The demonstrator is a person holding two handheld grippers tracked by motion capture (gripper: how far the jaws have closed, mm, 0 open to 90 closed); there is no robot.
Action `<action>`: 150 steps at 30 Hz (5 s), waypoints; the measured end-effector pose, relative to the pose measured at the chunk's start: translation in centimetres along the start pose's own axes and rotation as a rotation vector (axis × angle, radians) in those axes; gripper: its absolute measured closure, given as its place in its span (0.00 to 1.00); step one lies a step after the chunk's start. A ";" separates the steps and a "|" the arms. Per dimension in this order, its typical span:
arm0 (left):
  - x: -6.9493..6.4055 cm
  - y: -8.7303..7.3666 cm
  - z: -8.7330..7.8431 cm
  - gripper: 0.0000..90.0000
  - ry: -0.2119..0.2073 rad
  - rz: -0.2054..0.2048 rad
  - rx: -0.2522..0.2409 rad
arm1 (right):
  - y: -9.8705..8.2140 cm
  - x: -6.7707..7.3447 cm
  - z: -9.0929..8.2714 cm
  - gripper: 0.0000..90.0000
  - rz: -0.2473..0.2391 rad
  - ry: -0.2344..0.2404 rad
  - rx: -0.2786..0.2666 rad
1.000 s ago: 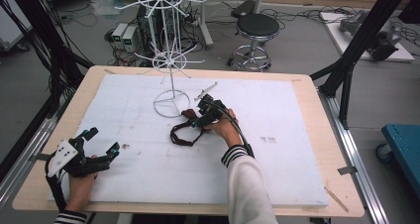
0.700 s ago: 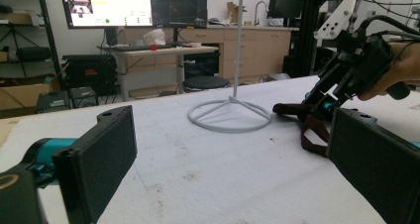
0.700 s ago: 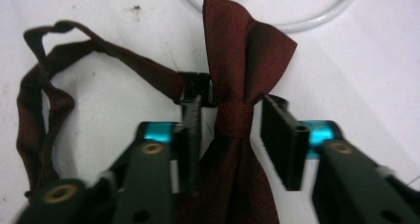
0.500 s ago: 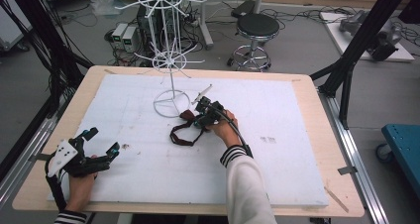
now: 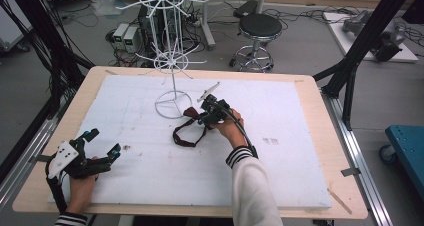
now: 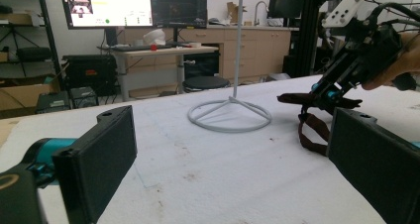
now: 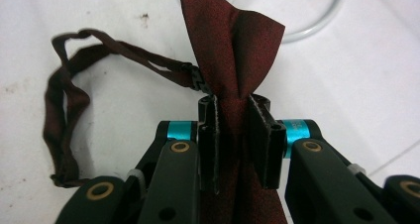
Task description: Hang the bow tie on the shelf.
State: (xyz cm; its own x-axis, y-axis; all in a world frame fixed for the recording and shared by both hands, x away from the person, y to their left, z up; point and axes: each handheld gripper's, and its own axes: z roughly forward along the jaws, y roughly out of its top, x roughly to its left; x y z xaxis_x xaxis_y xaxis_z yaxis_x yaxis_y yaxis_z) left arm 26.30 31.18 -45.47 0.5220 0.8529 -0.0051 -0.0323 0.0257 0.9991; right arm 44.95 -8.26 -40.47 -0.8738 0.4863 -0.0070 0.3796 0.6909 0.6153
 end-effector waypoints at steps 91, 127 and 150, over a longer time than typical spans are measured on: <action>0.0 0.0 0.0 0.06 0.000 -0.002 0.001 | 4.8 -3.8 -13.1 0.85 0.302 -0.430 -0.517; 0.0 0.0 0.0 0.06 0.000 0.001 -0.002 | 8.3 -1.7 -12.0 0.85 0.262 -0.340 -0.538; 0.0 0.0 0.0 0.06 -0.001 0.001 -0.001 | 8.5 -0.7 -12.4 0.85 0.286 -0.336 -0.510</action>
State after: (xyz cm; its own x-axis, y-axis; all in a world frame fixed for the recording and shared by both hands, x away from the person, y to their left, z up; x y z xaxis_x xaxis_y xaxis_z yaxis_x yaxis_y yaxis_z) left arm 26.30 31.17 -45.48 0.5224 0.8527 -0.0042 -0.0337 0.0256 0.9991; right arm 44.97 -9.36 -25.50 -0.5869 0.8095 0.0180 0.3191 0.2109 0.9240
